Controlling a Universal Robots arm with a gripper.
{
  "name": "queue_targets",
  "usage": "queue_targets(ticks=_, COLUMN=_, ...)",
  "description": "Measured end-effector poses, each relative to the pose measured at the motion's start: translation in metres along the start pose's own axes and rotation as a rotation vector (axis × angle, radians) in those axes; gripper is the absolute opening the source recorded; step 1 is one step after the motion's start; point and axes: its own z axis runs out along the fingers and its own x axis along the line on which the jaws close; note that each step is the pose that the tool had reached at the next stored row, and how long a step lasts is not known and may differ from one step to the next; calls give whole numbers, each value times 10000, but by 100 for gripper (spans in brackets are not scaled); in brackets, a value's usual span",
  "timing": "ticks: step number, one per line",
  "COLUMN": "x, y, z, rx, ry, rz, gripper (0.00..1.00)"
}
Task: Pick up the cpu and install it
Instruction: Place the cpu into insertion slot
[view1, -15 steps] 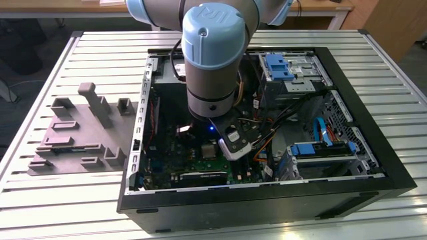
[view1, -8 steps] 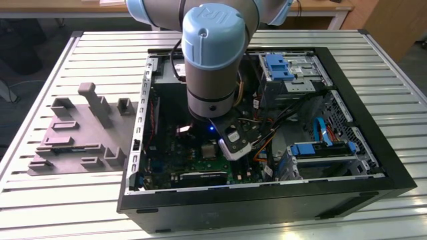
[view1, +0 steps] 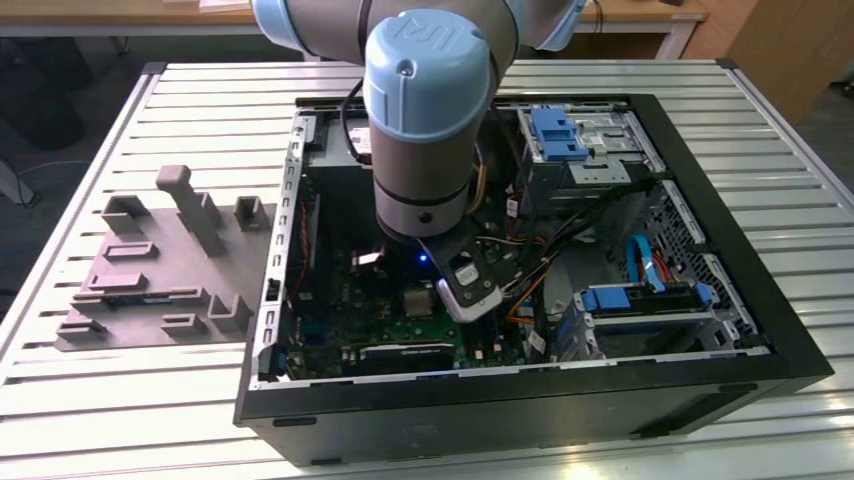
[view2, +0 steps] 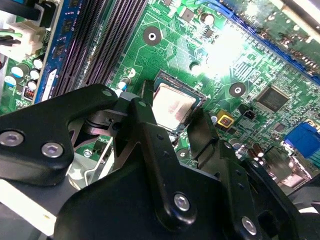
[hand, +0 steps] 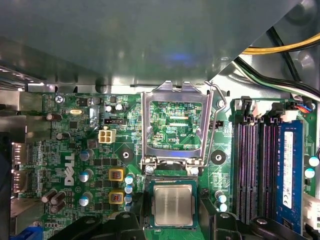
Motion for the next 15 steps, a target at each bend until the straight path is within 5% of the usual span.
queue_targets(ticks=15, x=-3, y=1, z=-31, rx=-4, ry=24, rz=0, gripper=47)
